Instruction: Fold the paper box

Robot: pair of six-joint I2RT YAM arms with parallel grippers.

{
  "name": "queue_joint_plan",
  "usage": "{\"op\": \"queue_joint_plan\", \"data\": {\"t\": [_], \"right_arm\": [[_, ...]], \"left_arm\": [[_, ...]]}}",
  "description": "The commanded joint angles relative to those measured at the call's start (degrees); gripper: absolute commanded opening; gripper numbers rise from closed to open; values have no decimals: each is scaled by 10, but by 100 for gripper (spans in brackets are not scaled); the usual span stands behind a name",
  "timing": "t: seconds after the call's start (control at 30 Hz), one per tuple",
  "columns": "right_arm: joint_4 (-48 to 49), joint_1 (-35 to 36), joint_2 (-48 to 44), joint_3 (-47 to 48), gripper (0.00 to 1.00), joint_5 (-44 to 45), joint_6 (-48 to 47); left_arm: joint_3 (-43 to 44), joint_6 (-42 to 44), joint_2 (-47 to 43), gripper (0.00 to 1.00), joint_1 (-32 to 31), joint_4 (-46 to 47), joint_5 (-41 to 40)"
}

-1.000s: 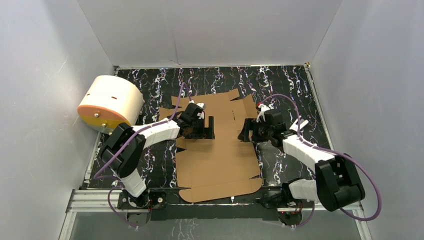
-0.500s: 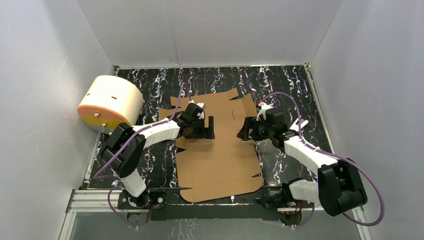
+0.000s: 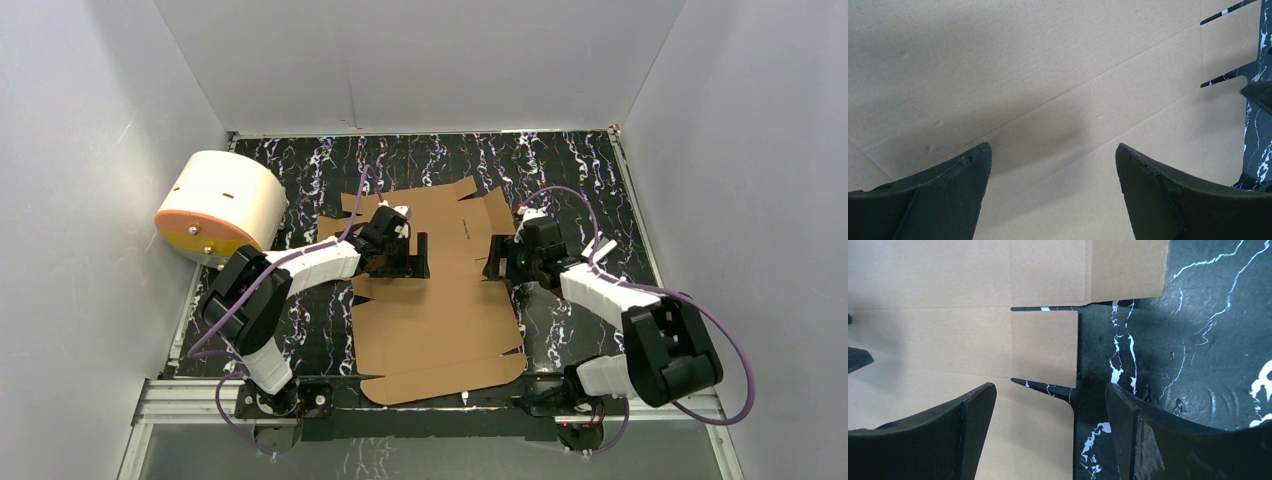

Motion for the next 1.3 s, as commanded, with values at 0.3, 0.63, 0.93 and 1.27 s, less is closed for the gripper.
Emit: {"op": "queue_joint_plan", "data": {"t": [0.3,0.63,0.93,1.27], "right_arm": [[77,1,49,27,84,-115,0],[73,7,-4,41,78,-190,7],[88,41,18,50,77,-199,18],[104,78,92,61,77,-164,31]], "left_arm": [[-4,7,22,91,-3,-1,-5],[-2,5,22,91,-3,0,-3],[-2,4,22,91,-3,2,-1],[-5,4,17,91,-4,5,-1]]}}
